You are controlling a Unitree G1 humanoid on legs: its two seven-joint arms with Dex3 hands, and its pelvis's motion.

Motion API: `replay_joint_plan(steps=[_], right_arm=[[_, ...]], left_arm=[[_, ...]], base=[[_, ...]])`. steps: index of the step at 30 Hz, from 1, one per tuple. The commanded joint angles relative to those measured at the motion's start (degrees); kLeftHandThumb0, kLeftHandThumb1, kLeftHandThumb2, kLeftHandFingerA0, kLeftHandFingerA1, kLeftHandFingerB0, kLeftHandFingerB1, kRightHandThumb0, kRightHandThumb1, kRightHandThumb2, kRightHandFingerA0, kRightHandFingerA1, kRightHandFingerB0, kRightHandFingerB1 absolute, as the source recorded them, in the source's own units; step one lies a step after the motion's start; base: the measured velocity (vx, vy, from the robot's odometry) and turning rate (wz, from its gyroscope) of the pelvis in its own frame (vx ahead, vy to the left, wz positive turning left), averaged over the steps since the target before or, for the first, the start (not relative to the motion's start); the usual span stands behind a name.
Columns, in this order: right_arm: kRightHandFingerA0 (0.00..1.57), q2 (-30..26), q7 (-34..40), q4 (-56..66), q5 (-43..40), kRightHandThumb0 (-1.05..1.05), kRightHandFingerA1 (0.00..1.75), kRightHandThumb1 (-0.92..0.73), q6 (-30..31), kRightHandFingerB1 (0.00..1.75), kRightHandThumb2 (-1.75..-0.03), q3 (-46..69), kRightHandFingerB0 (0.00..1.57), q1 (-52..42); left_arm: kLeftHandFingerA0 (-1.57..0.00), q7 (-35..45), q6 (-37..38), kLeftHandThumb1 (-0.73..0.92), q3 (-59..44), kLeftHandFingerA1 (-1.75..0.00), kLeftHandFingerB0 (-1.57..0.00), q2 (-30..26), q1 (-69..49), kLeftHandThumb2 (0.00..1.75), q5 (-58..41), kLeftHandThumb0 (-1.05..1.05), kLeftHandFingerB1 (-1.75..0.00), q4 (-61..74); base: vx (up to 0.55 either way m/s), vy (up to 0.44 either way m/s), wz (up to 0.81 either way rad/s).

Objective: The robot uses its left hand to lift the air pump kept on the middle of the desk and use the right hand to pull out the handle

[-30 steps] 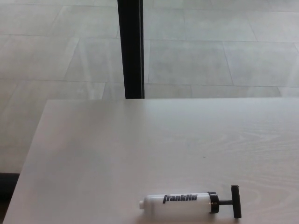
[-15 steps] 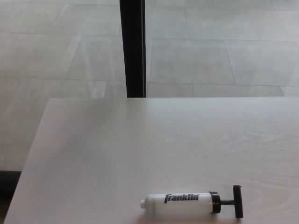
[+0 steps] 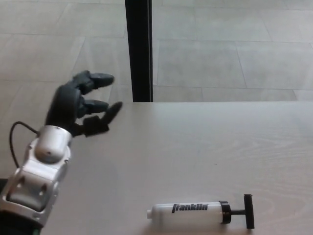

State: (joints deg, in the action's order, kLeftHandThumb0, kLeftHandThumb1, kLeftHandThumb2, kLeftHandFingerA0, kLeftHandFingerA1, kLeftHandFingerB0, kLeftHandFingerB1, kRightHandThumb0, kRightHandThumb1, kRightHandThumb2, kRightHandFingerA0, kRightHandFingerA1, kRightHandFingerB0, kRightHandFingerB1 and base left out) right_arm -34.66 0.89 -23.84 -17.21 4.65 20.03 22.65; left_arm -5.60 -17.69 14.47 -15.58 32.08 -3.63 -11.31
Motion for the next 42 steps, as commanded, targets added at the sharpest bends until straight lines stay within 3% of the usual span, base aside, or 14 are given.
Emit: replay_joint_plan(steps=[1,10,11,14,15,16,30,32,34,35,36,38,39,42], right_arm=[[0.45,1.39,-3.05,3.52,1.94,-0.68,0.6,-0.8,4.57,0.4,-0.64,-3.61,0.39,1.0],[0.49,1.76,-2.61,3.83,1.83,-0.68,0.58,-0.79,5.78,0.43,-0.64,-3.79,0.46,1.95],[0.49,2.11,-2.82,3.82,0.91,-0.68,0.6,-0.77,6.38,0.44,-0.63,-3.31,0.46,2.32],[0.51,2.47,-2.39,4.25,1.39,-0.66,0.63,-0.78,6.9,0.45,-0.63,-3.7,0.49,2.62],[0.51,2.53,-2.41,4.27,1.38,-0.67,0.65,-0.78,6.93,0.46,-0.63,-3.73,0.5,2.75],[0.52,2.57,-2.35,4.47,1.43,-0.67,0.64,-0.78,7.18,0.46,-0.63,-3.82,0.5,2.94],[0.5,2.98,-2.55,2.34,1.16,-0.65,0.64,-0.79,7.87,0.46,-0.63,-3.68,0.51,6.63],[0.49,2.73,-2.81,1.75,0.96,-0.68,0.65,-0.8,7.46,0.46,-0.64,-3.32,0.52,7.23],[0.5,2.58,-2.46,1.63,1.3,-0.68,0.65,-0.8,7.45,0.46,-0.64,-3.35,0.51,7.87],[0.5,2.6,-2.35,1.85,1.3,-0.68,0.67,-0.81,7.65,0.46,-0.64,-3.3,0.5,7.83],[0.5,2.58,-2.2,1.74,1.42,-0.67,0.68,-0.81,7.33,0.46,-0.64,-3.14,0.49,7.73],[0.51,2.82,-1.67,1.62,1.45,-0.65,0.68,-0.81,7.79,0.45,-0.64,-3.05,0.49,8.0],[0.51,2.84,-1.37,1.28,1.79,-0.65,0.67,-0.81,7.79,0.45,-0.64,-3.18,0.49,8.16],[0.51,2.95,-1.15,1.07,2.17,-0.66,0.69,-0.81,7.41,0.46,-0.64,-3.23,0.49,8.27]], left_arm=[[-0.48,7.43,-9.68,0.5,20.25,-0.7,-0.38,-0.77,-2.89,0.88,15.63,-0.65,-0.59,9.77],[-0.48,6.58,-13.74,0.5,26.36,-0.72,-0.26,-0.75,-3.72,0.97,18.4,-0.59,-0.56,12.56],[-0.43,6.35,-14.31,0.67,26.94,-0.68,-0.37,-0.55,-4.12,0.59,18.75,-0.64,-0.52,13.12],[-0.33,7.89,-17.33,0.7,35.06,-0.71,-0.31,-2.24,-1.94,0.6,27.32,-0.66,-0.53,13.31],[-0.34,8.83,-17.85,0.53,36.7,-0.7,-0.18,-2.81,-1.2,0.97,28.93,-0.67,-0.55,13.33],[-0.27,9.98,-18.71,0.71,38.2,-0.72,-0.26,-3.23,-0.46,0.6,30.03,-0.66,-0.53,13.5],[-0.14,13.73,-23.52,0.63,52.52,-0.6,-0.16,-3.9,6.82,0.6,46.79,-0.81,-0.46,7.44],[-0.02,13.31,-25.5,0.29,53.77,-0.55,0.0,-2.5,7.47,0.94,47.76,-0.43,-0.51,5.74],[-0.03,12.53,-26.31,0.3,53.87,-0.55,0.0,-1.31,7.8,0.95,47.64,-0.43,-0.52,4.66],[-0.05,12.78,-26.96,0.65,54.41,-0.57,-0.1,-0.78,8.12,0.6,47.97,-0.83,-0.44,4.25],[-0.02,12.3,-28.42,0.29,55.42,-0.55,0.0,1.19,8.19,0.95,48.35,-0.43,-0.51,3.11],[-0.02,11.94,-29.37,0.29,55.77,-0.54,0.0,2.17,7.9,0.94,48.32,-0.43,-0.51,2.79],[-0.1,11.21,-30.0,0.49,56.09,-0.57,-0.09,3.07,7.52,0.92,48.59,-0.81,-0.5,2.38],[-0.21,9.66,-31.09,0.63,56.71,-0.55,-0.21,4.85,6.94,0.59,49.67,-0.81,-0.43,1.07]], base=[[0.0,0.0,0.0],[0.0,0.0,0.0],[0.0,0.0,0.0],[0.0,0.0,0.0],[0.0,0.0,0.0],[0.0,0.0,0.0],[0.0,0.0,0.0],[0.0,0.0,0.0],[0.0,0.0,0.0],[0.0,0.0,0.0],[0.0,0.0,0.0],[0.0,0.0,0.0],[0.0,0.0,0.0],[0.0,0.0,0.0]])
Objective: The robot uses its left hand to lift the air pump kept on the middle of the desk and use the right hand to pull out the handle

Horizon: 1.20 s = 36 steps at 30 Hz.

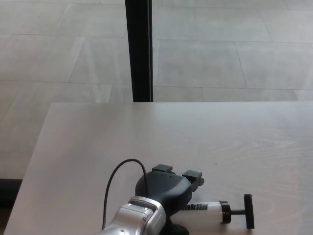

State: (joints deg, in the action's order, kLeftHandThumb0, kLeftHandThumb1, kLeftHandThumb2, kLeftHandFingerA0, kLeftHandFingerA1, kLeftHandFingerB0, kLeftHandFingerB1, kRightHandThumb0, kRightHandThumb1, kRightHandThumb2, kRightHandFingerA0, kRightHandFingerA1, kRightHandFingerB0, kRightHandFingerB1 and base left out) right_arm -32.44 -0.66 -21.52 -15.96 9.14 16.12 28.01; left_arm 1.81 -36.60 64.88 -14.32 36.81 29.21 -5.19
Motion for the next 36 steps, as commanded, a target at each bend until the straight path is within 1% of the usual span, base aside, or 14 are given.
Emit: replay_joint_plan(steps=[1,4,5,7,17,22,25,27,28,30,31,32,33,36], right_arm=[[0.51,0.66,0.69,-1.73,1.55,-0.65,0.69,-0.8,2.5,0.45,-0.64,0.49,0.49,2.81],[0.51,0.8,0.85,-1.88,1.8,-0.65,0.69,-0.8,2.34,0.45,-0.64,0.44,0.49,2.97],[0.51,0.81,1.01,-2.35,1.82,-0.62,0.68,-0.81,2.07,0.45,-0.64,0.72,0.49,3.01],[0.53,1.54,2.39,-2.4,0.87,-0.57,0.74,-0.79,3.31,0.47,-0.63,1.99,0.56,3.31],[0.59,2.23,3.32,-2.6,2.85,-0.58,0.77,-0.78,2.72,0.47,-0.63,2.27,0.56,3.85],[0.61,1.84,3.58,-3.65,4.14,-0.57,0.72,-0.78,2.72,0.46,-0.63,2.36,0.55,3.83],[0.62,2.33,4.14,-3.11,4.05,-0.58,0.8,-0.77,3.11,0.48,-0.63,2.83,0.57,3.6],[0.64,2.75,4.53,-2.64,4.7,-0.55,0.85,-0.78,2.7,0.48,-0.63,2.68,0.57,2.95],[0.63,2.86,4.47,-2.36,4.63,-0.55,0.85,-0.78,2.96,0.48,-0.63,2.78,0.56,2.72],[0.65,3.17,4.68,-2.33,4.74,-0.54,0.88,-0.78,3.11,0.48,-0.63,2.88,0.56,2.81],[0.68,3.26,4.59,-2.08,4.84,-0.54,0.87,-0.78,3.31,0.47,-0.63,2.81,0.55,2.91],[0.76,3.42,4.54,-1.98,4.95,-0.47,0.88,-0.6,3.47,0.6,-1.02,2.63,0.45,3.0],[0.75,3.58,4.25,-1.48,4.76,-0.54,0.91,-0.74,4.11,0.47,-0.63,2.6,0.55,3.04],[0.75,3.48,3.07,-0.71,4.83,-0.51,0.93,-0.77,4.46,0.46,-0.63,2.0,0.56,2.54]], left_arm=[[-0.4,-0.59,-12.03,0.64,6.64,-0.61,-0.3,5.02,1.2,0.6,17.42,-0.72,-0.45,-7.17],[-0.4,-1.39,-12.11,0.64,6.58,-0.61,-0.3,5.54,0.78,0.6,18.25,-0.72,-0.45,-8.02],[-0.44,-2.51,-11.72,0.5,6.86,-0.67,-0.3,6.42,0.13,0.88,18.46,-0.68,-0.54,-9.97],[-0.59,-5.23,-10.81,0.63,6.4,-0.72,-0.43,7.55,-1.47,0.59,18.46,-0.52,-0.48,-12.46],[-0.79,-7.61,-3.78,0.62,0.35,-1.42,-0.53,9.75,-4.83,0.63,19.55,-0.24,-0.56,-14.79],[-0.91,-3.47,-3.28,0.43,0.09,-1.15,-0.73,7.5,-5.86,0.81,22.6,-0.32,-0.73,-14.24],[-0.81,-1.51,-3.53,0.57,-0.84,-1.18,-0.75,7.26,-6.42,0.57,22.88,-0.23,-0.61,-14.99],[-0.93,-2.68,-3.17,0.43,-1.12,-1.16,-0.71,6.66,-7.34,0.83,24.22,-0.36,-0.72,-15.91],[-0.8,-3.13,-2.73,0.62,-2.2,-1.28,-0.73,6.8,-8.04,0.6,23.52,-0.28,-0.64,-15.98],[-0.74,-3.02,-1.41,0.75,-4.43,-1.04,-0.67,6.54,-9.25,0.65,22.43,-0.29,-0.63,-15.08],[-0.76,-4.87,0.06,0.8,-6.78,-1.24,-0.62,6.69,-10.15,0.68,21.48,-0.28,-0.63,-14.57],[-0.76,-8.03,1.96,0.79,-9.17,-1.39,-0.67,6.79,-11.16,0.71,20.32,-0.29,-0.71,-14.18],[-0.81,-14.56,8.24,0.77,-13.28,-1.58,-0.7,6.43,-12.24,0.69,18.2,-0.24,-0.77,-14.3],[-0.73,-18.44,15.56,0.81,-18.93,-1.65,-0.71,5.73,-11.72,0.7,15.54,-0.22,-0.98,-14.08]], base=[[0.0,0.0,0.0],[0.0,0.0,0.0],[0.0,0.0,0.0],[0.0,0.0,0.0],[0.0,0.0,0.0],[0.0,0.0,0.0],[0.0,0.0,0.0],[0.0,0.0,0.0],[0.0,0.0,0.0],[0.0,0.0,0.0],[0.0,0.0,0.0],[0.0,0.0,0.0],[0.0,0.0,0.0],[0.0,0.0,0.0]])
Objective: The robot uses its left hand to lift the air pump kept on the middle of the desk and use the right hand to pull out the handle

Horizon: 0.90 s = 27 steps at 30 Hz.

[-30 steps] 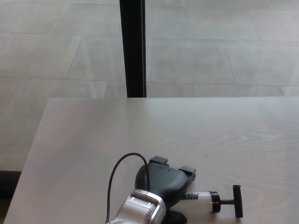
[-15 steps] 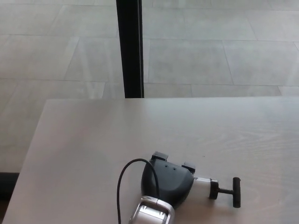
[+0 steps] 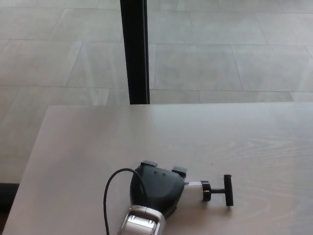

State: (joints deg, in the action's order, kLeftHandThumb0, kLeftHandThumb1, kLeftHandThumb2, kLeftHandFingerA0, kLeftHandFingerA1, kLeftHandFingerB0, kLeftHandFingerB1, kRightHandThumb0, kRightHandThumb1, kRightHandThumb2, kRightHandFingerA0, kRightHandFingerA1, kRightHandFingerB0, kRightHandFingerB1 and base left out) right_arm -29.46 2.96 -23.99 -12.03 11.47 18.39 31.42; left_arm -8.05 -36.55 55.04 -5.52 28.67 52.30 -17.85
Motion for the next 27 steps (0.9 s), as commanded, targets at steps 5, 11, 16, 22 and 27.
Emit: replay_joint_plan(steps=[5,11,16,22,27], right_arm=[[0.76,0.88,-1.89,5.05,1.02,-0.56,0.91,-0.75,5.32,0.46,-0.61,-2.29,0.58,-1.89],[0.74,0.11,-6.58,9.52,1.41,-0.55,0.85,-0.74,10.4,0.42,-0.62,-7.88,0.43,-2.75],[0.77,2.66,-7.59,11.88,2.19,-0.62,0.84,-0.64,15.18,0.41,-0.63,-14.44,0.45,-1.24],[0.62,4.06,-10.89,13.48,4.43,-0.55,0.74,-0.65,15.93,0.37,-0.6,-22.9,0.32,-0.94],[0.59,4.48,-13.02,14.16,6.23,-0.57,0.89,-0.6,14.08,0.34,-0.58,-28.2,0.3,-0.72]], left_arm=[[-0.67,-11.1,18.98,0.83,-14.92,-1.75,-0.53,-3.59,1.6,0.67,-7.78,-0.19,-1.45,-1.66],[-0.7,-16.95,25.63,0.7,-20.22,-1.75,-0.59,-4.96,10.27,0.73,-7.34,-0.19,-1.52,-5.07],[-0.8,-17.44,27.66,0.73,-21.24,-1.64,-0.76,-5.16,12.03,0.66,-6.34,-0.25,-0.95,-4.46],[-0.83,-16.64,28.82,0.68,-21.31,-1.6,-0.79,-4.88,12.7,0.72,-5.31,-0.24,-1.14,-4.79],[-0.79,-15.46,29.44,0.71,-22.2,-1.55,-0.82,-3.84,13.52,0.69,-5.35,-0.32,-1.05,-6.0]], base=[[0.0,0.0,0.0],[0.0,0.0,0.0],[0.0,0.0,0.0],[0.0,0.0,0.0],[0.0,0.0,0.0]])
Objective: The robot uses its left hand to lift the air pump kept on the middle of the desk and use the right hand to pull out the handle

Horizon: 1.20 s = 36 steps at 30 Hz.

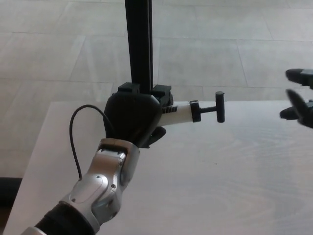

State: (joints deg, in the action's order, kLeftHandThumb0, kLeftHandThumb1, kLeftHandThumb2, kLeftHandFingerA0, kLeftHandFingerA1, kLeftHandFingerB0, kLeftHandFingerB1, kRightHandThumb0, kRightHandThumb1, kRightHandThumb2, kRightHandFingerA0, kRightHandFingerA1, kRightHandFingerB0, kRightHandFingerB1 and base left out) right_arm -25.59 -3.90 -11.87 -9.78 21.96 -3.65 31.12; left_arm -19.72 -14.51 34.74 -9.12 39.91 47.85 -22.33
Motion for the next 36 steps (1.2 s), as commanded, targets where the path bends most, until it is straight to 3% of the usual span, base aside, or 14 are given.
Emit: replay_joint_plan(steps=[1,7,9,10,12,13,16,19,22,23,26,27,33,36], right_arm=[[0.59,0.62,-7.02,2.13,4.72,-0.57,0.89,-0.6,2.55,0.34,-0.58,-7.64,0.3,-0.37],[0.54,2.94,-7.37,2.25,5.37,-0.58,0.89,-0.58,4.66,0.33,-0.58,-9.8,0.29,1.56],[0.54,3.39,-7.72,2.07,6.09,-0.59,0.88,-0.58,4.41,0.34,-0.59,-10.15,0.28,1.88],[0.6,3.77,-8.11,1.89,6.21,-0.66,0.93,-0.46,3.63,0.49,-0.83,-10.14,0.22,1.99],[0.57,4.36,-8.67,1.6,6.41,-0.63,0.95,-0.46,3.71,0.48,-0.82,-10.03,0.21,2.48],[0.51,4.56,-8.84,1.51,6.68,-0.55,1.03,-0.58,3.8,0.38,-0.57,-9.9,0.26,2.65],[0.59,5.13,-8.62,1.26,7.63,-0.57,0.93,-0.45,3.67,0.51,-0.83,-9.52,0.23,3.03],[0.53,6.22,-8.22,1.1,6.88,-0.49,1.05,-0.58,3.56,0.38,-0.57,-7.5,0.31,3.2],[0.62,6.4,-8.18,-0.27,7.58,-0.54,0.87,-0.48,1.99,0.5,-0.84,-6.27,0.27,4.02],[0.61,6.56,-7.77,-0.8,8.07,-0.5,0.9,-0.61,1.36,0.38,-0.58,-5.98,0.34,4.3],[0.66,6.89,-6.43,-1.15,9.58,-0.48,0.92,-0.61,1.32,0.36,-0.58,-5.41,0.38,4.86],[0.76,7.6,-5.15,-1.24,10.03,-0.37,1.12,-0.64,1.02,0.39,-0.59,-4.86,0.42,4.89],[0.89,10.39,-2.15,-0.58,10.92,-0.28,0.95,-0.72,-0.95,0.43,-0.61,-2.68,0.51,3.79],[0.93,13.29,1.26,-0.63,10.94,-0.21,1.33,-0.75,-4.77,0.6,-0.71,-0.39,0.67,2.93]], left_arm=[[-0.79,-3.56,7.26,0.71,-1.93,-1.55,-0.82,-0.2,2.45,0.69,-0.59,-0.32,-1.05,-1.73],[-0.74,-5.41,8.96,0.74,-2.43,-1.67,-0.63,0.33,2.19,0.64,0.44,-0.26,-1.42,-3.18],[-1.02,-5.66,9.62,0.55,-2.68,-1.31,-0.79,0.55,1.87,0.93,0.23,-0.37,-1.13,-3.3],[-0.81,-6.75,10.37,0.7,-2.54,-1.74,-0.59,0.59,1.61,0.6,0.53,-0.16,-1.47,-3.48],[-0.72,-7.57,10.9,0.65,-2.36,-1.73,-0.61,0.88,1.38,0.64,0.87,-0.19,-1.5,-4.12],[-0.73,-7.16,10.98,0.63,-2.16,-1.71,-0.63,0.89,1.33,0.63,1.02,-0.18,-1.44,-4.19],[-0.77,-6.32,11.57,0.66,-1.56,-1.63,-0.72,0.65,0.99,0.64,1.48,-0.26,-1.1,-3.96],[-0.8,-7.42,12.38,0.72,-0.68,-1.57,-0.78,0.37,0.62,0.67,2.72,-0.31,-0.83,-4.67],[-0.84,-8.89,13.41,0.72,-0.46,-1.52,-0.79,0.17,-0.2,0.71,3.02,-0.3,-0.72,-5.35],[-0.84,-10.16,13.91,0.71,-0.34,-1.57,-0.8,0.15,-0.29,0.71,3.35,-0.28,-0.86,-5.95],[-0.8,-11.4,15.27,0.71,-0.47,-1.65,-0.68,0.37,-0.26,0.69,2.94,-0.23,-1.29,-7.27],[-0.82,-12.79,15.04,0.7,-0.22,-1.61,-0.78,0.63,-0.06,0.67,3.7,-0.31,-0.94,-7.78],[-0.84,-13.25,15.56,0.7,-0.4,-1.63,-0.77,1.19,-0.02,0.69,3.73,-0.27,-0.67,-8.18],[-0.83,-13.74,15.23,0.68,-0.2,-1.68,-0.79,1.17,0.36,0.73,4.46,-0.26,-1.15,-9.01]], base=[[0.0,0.0,0.0],[0.0,0.0,0.0],[0.0,0.0,0.0],[0.0,0.0,0.0],[0.0,0.0,0.0],[0.0,0.0,0.0],[0.0,0.0,0.0],[0.0,0.0,0.0],[0.0,0.0,0.0],[0.0,0.0,0.0],[0.0,0.0,0.0],[0.0,0.0,0.0],[0.0,0.0,0.0],[0.0,0.0,0.0]])
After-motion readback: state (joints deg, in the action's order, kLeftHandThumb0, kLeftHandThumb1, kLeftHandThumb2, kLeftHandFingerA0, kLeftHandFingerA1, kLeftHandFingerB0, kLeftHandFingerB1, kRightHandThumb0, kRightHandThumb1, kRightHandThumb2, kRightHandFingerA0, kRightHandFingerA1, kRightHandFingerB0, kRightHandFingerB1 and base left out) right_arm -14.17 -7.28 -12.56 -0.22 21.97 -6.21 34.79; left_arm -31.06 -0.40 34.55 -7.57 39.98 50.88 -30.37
